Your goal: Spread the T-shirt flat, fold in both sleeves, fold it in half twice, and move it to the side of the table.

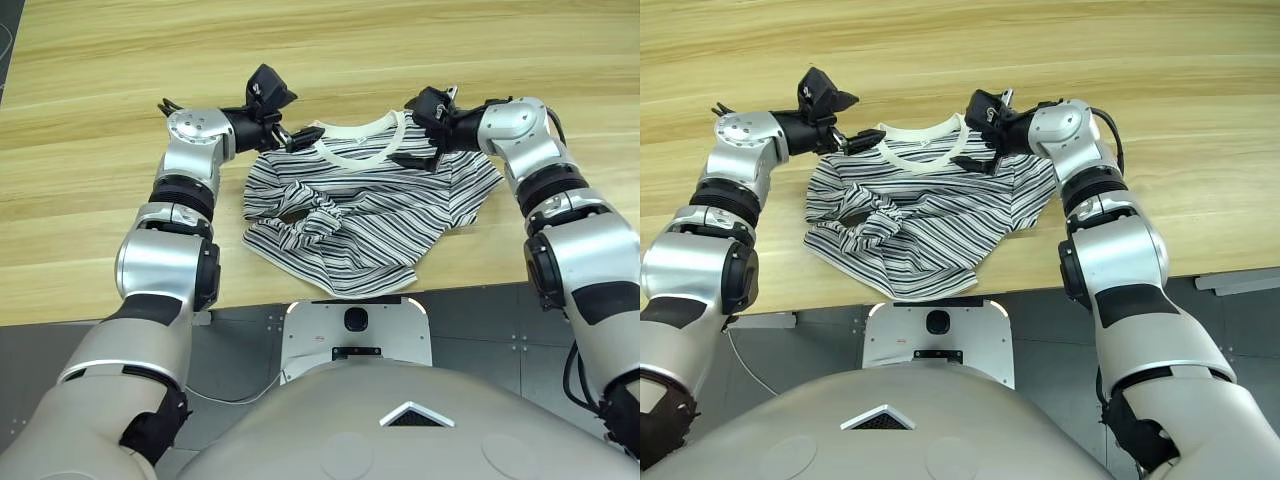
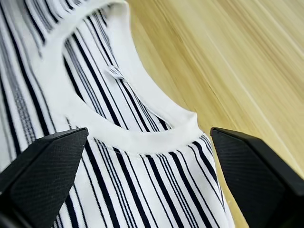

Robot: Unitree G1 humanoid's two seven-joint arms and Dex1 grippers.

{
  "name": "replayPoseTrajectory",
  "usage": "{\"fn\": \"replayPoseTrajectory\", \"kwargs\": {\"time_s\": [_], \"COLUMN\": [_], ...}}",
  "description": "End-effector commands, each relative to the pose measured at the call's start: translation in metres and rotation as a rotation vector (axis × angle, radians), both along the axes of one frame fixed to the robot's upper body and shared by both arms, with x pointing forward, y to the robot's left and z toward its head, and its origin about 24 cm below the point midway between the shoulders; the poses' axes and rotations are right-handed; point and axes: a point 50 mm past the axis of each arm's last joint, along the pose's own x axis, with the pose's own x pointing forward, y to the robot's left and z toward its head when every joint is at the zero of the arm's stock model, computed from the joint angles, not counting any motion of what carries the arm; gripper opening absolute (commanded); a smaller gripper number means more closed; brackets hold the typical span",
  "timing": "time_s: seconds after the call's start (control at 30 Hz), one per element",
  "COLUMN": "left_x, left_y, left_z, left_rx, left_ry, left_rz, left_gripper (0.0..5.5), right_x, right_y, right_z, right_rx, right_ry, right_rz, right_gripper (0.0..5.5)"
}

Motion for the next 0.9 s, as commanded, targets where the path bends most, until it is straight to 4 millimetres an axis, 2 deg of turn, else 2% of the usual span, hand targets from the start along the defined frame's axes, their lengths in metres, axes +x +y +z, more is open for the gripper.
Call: {"fn": "replayPoseTrajectory", "kwargs": {"time_s": [0.03,0.2,0.37,0.53,0.9], "left_x": [-0.005,-0.014,-0.02,-0.024,-0.026], "left_y": [0.001,0.002,0.003,0.004,0.007], "left_z": [-0.012,-0.027,-0.033,-0.038,-0.039], "left_rx": [0.014,0.067,0.069,0.072,0.054], "left_ry": [0.055,0.097,0.127,0.147,0.148], "left_rz": [0.029,0.022,0.006,0.008,0.012], "left_gripper": [4.27,4.27,4.27,4.27,4.27], "right_x": [0.002,0.004,0.004,0.002,0.009], "right_y": [0.0,-0.001,-0.003,-0.003,-0.012], "right_z": [0.0,0.003,0.003,-0.004,-0.006], "right_rx": [0.058,0.185,0.299,0.259,0.232], "right_ry": [0.019,0.119,0.236,0.235,0.134], "right_rz": [-0.071,-0.134,-0.175,-0.22,-0.401], "right_gripper": [4.76,4.76,4.76,4.76,4.76]}}
